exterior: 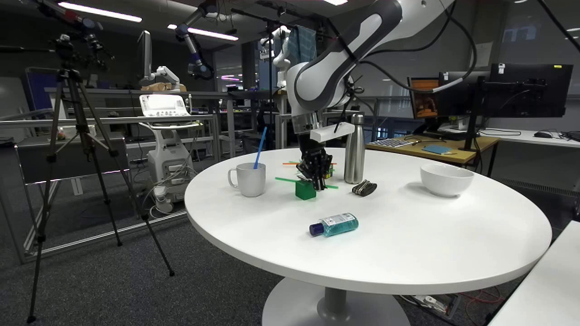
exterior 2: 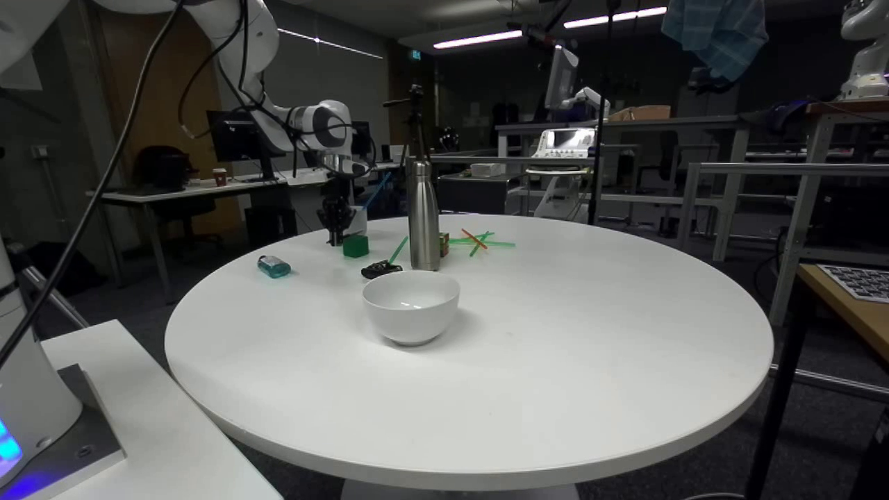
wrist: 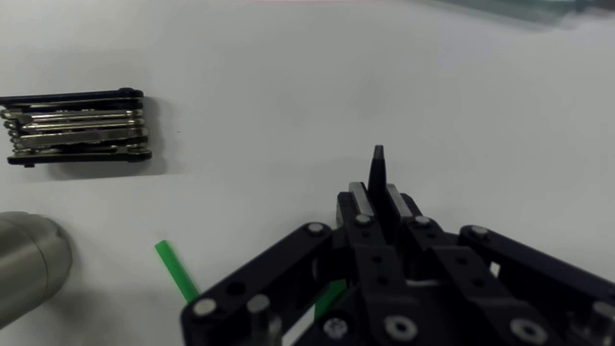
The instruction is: Pick the pen on the block and put it on the table
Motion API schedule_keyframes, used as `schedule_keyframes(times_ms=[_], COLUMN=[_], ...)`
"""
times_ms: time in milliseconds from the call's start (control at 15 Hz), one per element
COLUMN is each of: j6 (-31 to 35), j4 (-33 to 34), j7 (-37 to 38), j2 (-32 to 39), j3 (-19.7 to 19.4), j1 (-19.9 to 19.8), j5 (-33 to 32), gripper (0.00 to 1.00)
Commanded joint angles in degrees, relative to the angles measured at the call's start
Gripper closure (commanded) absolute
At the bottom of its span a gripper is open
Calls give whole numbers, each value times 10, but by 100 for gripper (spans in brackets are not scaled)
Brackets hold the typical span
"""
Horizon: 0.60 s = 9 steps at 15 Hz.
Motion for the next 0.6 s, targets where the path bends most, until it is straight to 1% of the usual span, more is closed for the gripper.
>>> schedule_keyframes(times_ms=[0,533], j6=[-1,-4], j4=[17,34], j7=[4,9], j2=[-6,-7], j3=[-10,-12], j1=[17,32], j5=[-18,-37], gripper=[97,97])
